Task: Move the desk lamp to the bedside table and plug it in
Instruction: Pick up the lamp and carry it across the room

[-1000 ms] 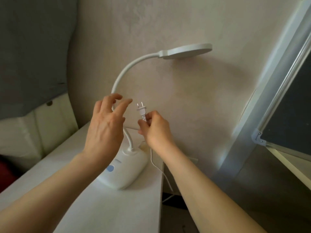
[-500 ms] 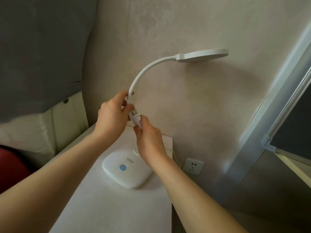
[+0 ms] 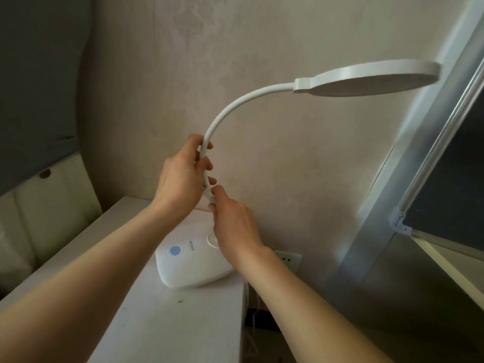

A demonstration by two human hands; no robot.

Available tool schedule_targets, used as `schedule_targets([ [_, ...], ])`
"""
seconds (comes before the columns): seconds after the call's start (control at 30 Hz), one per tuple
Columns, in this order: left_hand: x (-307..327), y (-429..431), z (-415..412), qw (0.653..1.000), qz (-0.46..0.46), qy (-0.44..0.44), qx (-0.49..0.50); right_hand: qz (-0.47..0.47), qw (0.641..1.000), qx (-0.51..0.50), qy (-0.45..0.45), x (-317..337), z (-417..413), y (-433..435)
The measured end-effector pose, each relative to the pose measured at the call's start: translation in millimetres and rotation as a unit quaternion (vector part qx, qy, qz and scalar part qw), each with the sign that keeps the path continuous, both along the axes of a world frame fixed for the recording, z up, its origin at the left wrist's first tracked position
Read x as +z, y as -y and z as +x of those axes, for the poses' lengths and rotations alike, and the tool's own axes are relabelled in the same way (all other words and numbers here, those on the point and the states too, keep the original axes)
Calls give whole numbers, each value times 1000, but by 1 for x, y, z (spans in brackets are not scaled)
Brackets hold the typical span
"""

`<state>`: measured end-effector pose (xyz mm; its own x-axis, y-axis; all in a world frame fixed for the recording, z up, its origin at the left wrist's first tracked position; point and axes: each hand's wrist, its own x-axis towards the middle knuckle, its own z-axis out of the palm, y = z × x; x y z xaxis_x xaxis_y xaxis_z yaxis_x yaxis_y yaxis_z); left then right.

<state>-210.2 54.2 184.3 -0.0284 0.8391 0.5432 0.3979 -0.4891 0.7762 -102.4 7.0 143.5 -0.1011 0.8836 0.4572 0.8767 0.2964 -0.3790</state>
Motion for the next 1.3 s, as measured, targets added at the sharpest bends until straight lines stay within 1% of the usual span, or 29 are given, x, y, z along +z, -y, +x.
schedule_targets([
  [0.13,26,-3,34,999,-10,-27,-28,-52,998,-25,-3,29,27,1],
  [0.33,83,4,70,992,-102,-21,-66,-150,987,-59,26,94,61,15],
  [0.4,102,5,78,989,-125,-24,-75,-175,982,-67,20,117,69,20],
  [0.5,142,13,91,986,-140,-44,-82,-189,979,-80,11,158,79,33],
  [0.53,169,13,97,985,-147,-42,-82,-189,978,-87,5,183,89,34],
  [0.63,195,18,101,983,-155,-49,-83,-208,974,-90,4,212,91,41],
  [0.7,217,19,103,983,-156,-45,-86,-212,973,-90,4,238,92,42],
  [0.97,352,29,85,985,-154,-47,-65,-199,978,-60,-5,372,77,50],
  [1.1,419,34,62,987,-143,-40,-56,-187,981,-45,2,436,56,54],
  [1.3,503,46,12,992,-119,-44,-23,-160,987,-18,8,513,12,56],
])
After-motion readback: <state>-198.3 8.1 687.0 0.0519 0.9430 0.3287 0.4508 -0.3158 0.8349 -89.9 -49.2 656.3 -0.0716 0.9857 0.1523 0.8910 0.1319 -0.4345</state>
